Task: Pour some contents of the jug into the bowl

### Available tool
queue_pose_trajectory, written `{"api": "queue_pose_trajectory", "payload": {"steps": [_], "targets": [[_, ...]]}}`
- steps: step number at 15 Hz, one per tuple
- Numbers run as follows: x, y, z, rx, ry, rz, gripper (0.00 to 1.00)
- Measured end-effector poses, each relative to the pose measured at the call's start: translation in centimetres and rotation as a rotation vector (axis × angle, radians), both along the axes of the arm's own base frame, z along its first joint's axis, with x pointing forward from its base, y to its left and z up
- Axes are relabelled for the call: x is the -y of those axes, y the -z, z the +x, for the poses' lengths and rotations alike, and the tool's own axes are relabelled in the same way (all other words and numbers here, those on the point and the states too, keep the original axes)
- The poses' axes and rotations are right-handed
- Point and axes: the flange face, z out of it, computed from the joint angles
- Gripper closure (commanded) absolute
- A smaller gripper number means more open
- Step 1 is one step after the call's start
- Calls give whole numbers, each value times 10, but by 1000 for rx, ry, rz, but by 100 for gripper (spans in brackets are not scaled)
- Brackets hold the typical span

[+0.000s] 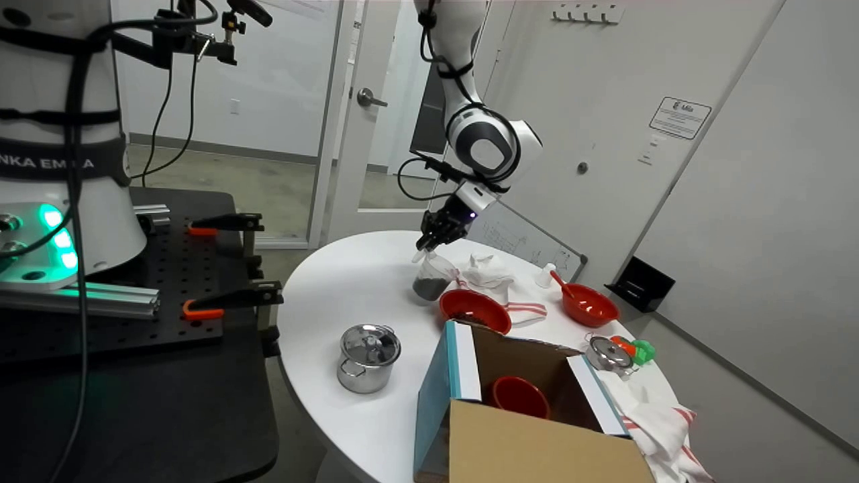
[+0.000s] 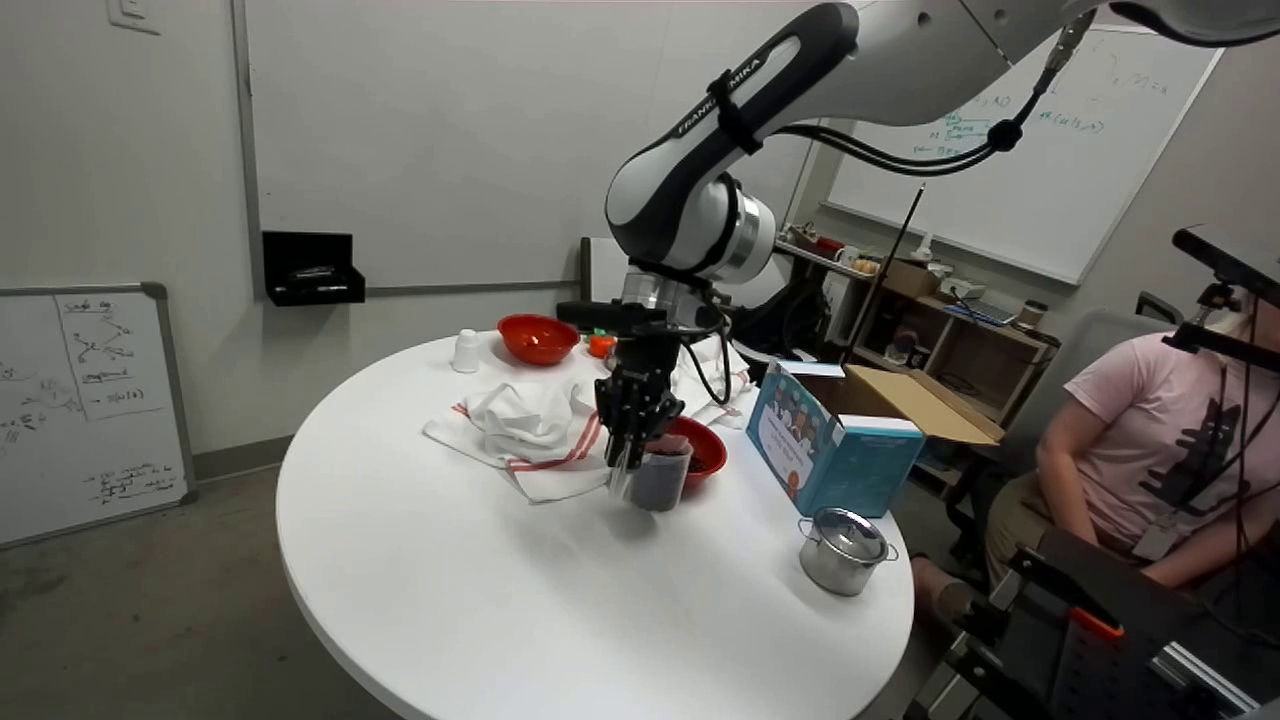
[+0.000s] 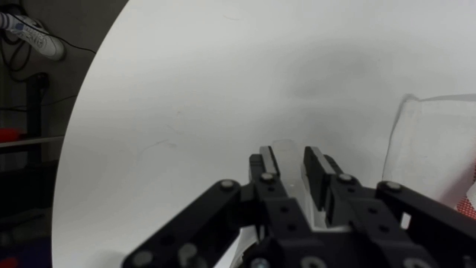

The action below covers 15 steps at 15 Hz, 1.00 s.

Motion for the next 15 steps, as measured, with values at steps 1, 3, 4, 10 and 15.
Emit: {"api": "queue_pose_trajectory", "payload": {"steps": [1,3,4,10,15], "targets": [[-1,2,-1,1,1,2,94],[-5,4,-3,7,0,6,94],[-7,5,-3,12,-1,7,94],[-15,11,-6,63,3,-4,94],[-18,20,-12,54,1,-4,50]]}}
